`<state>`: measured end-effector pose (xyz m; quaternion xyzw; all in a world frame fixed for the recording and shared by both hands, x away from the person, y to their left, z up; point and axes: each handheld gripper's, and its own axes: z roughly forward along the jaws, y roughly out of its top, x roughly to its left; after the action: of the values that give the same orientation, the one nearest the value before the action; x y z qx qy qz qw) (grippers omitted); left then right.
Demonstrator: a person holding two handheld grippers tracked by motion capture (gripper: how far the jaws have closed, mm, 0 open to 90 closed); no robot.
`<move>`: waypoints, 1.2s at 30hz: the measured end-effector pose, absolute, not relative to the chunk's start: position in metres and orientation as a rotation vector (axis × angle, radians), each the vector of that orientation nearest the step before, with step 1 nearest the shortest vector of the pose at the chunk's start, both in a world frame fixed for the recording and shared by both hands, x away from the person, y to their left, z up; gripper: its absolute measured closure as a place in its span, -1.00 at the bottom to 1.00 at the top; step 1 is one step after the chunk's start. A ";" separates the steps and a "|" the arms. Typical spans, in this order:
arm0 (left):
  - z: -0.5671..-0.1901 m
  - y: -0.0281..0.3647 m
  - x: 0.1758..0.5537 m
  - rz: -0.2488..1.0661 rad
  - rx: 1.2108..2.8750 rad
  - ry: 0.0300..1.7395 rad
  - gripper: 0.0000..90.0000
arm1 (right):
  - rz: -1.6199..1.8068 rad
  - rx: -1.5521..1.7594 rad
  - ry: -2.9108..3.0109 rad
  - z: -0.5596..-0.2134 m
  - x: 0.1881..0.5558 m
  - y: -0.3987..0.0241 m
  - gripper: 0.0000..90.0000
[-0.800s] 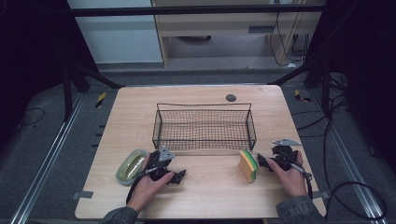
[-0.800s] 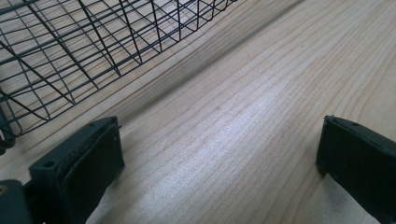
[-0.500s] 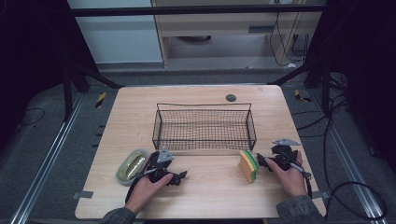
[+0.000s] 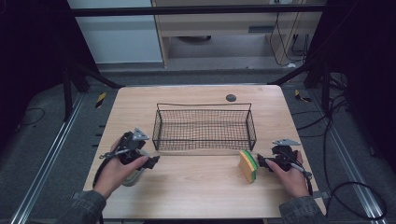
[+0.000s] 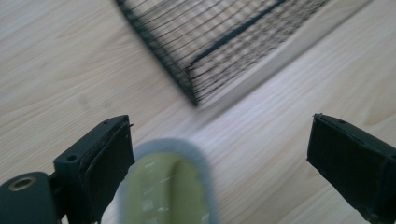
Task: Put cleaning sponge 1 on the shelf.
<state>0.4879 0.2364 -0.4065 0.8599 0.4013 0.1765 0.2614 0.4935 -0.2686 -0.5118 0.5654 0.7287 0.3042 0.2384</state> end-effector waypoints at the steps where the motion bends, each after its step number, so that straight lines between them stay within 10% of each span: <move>1: -0.405 0.243 0.490 0.487 2.333 1.105 -0.86 | 0.834 1.548 1.996 -0.512 0.493 -0.269 -0.99; 23: -0.402 0.279 0.484 0.396 2.449 1.200 -0.74 | 0.846 1.547 1.974 -0.513 0.492 -0.268 -0.99; 36: -0.401 0.282 0.487 0.296 2.527 1.187 0.00 | 0.844 1.549 1.976 -0.513 0.492 -0.268 -0.99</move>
<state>0.4872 0.2819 -0.4010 0.8876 0.4169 0.1038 0.1661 0.4916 -0.2681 -0.5129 0.5670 0.7235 0.3091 0.2437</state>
